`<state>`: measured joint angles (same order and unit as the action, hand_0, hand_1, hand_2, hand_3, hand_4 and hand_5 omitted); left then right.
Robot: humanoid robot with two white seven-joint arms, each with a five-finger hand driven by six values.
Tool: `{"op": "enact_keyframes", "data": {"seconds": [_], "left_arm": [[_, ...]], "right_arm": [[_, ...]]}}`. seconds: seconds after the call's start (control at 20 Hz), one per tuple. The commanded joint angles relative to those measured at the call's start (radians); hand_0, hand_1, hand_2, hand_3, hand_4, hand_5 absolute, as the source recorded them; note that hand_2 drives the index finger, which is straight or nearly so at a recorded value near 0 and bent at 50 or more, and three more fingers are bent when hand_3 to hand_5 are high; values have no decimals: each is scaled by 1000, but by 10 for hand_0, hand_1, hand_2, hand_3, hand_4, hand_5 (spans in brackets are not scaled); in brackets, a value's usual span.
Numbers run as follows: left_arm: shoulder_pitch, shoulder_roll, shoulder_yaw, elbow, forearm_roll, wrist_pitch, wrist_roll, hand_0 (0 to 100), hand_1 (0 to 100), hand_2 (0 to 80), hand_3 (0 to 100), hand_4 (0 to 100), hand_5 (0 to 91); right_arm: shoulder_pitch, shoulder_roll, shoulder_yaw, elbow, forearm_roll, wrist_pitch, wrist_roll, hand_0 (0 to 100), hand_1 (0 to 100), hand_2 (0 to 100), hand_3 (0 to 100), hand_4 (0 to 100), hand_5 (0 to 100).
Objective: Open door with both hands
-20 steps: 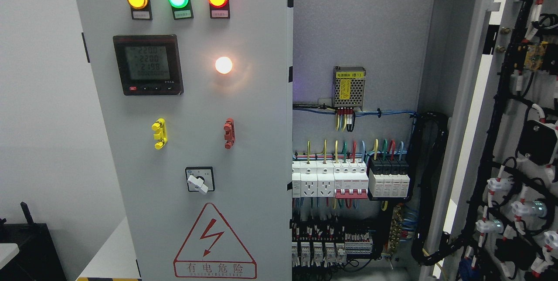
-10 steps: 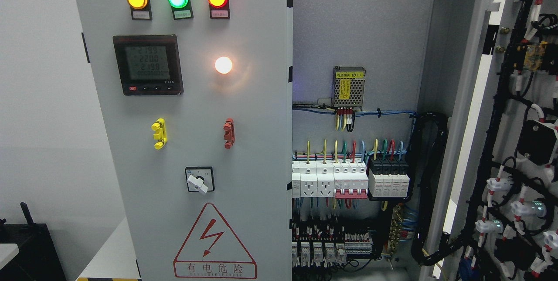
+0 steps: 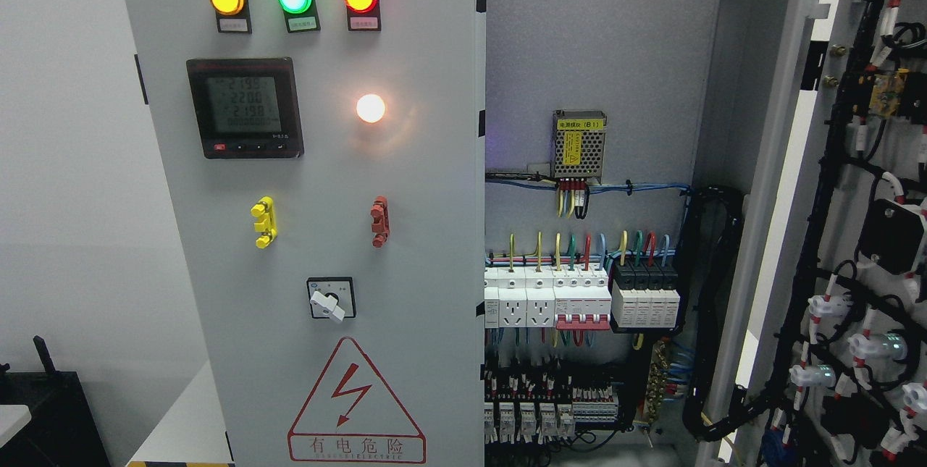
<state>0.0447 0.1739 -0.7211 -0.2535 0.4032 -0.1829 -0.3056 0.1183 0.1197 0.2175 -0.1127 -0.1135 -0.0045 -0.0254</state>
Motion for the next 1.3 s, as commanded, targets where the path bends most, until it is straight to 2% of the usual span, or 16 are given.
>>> {"op": "enact_keyframes", "data": {"seconds": [0.0, 0.35, 0.45, 0.7, 0.85, 0.9, 1.05, 1.25], "left_arm": [[6, -221, 265, 211, -79, 2, 8, 0, 0, 0, 0, 33, 0], [6, -221, 573, 212, -331, 3, 11, 0, 0, 0, 0, 32, 0], [6, -221, 617, 215, -394, 3, 11, 0, 0, 0, 0, 32, 0], [4, -221, 677, 237, -399, 11, 11, 0, 0, 0, 0, 33, 0], [4, -221, 677, 241, -399, 14, 13, 0, 0, 0, 0, 33, 0], [4, -221, 677, 243, -400, 19, 20, 0, 0, 0, 0, 33, 0], [4, -221, 677, 260, -420, 48, 104, 0, 0, 0, 0, 32, 0], [4, -221, 681, 260, -428, 46, 120, 0, 0, 0, 0, 33, 0]], "right_arm": [[0, 0, 0, 1, 0, 0, -1, 0, 0, 0, 0, 0, 0], [0, 0, -1, -1, 0, 0, -1, 0, 0, 0, 0, 0, 0], [0, 0, -1, -1, -2, 0, 1, 0, 0, 0, 0, 0, 0], [-3, 0, -3, -4, 0, 0, -1, 0, 0, 0, 0, 0, 0], [-3, 0, -3, -4, 2, 0, 1, 0, 0, 0, 0, 0, 0], [-3, 0, -3, -4, 2, 0, 1, 0, 0, 0, 0, 0, 0], [-3, -6, -3, -13, 0, -2, -1, 0, 0, 0, 0, 0, 0], [40, -38, -1, -146, -2, -2, -1, 0, 0, 0, 0, 0, 0]]}}
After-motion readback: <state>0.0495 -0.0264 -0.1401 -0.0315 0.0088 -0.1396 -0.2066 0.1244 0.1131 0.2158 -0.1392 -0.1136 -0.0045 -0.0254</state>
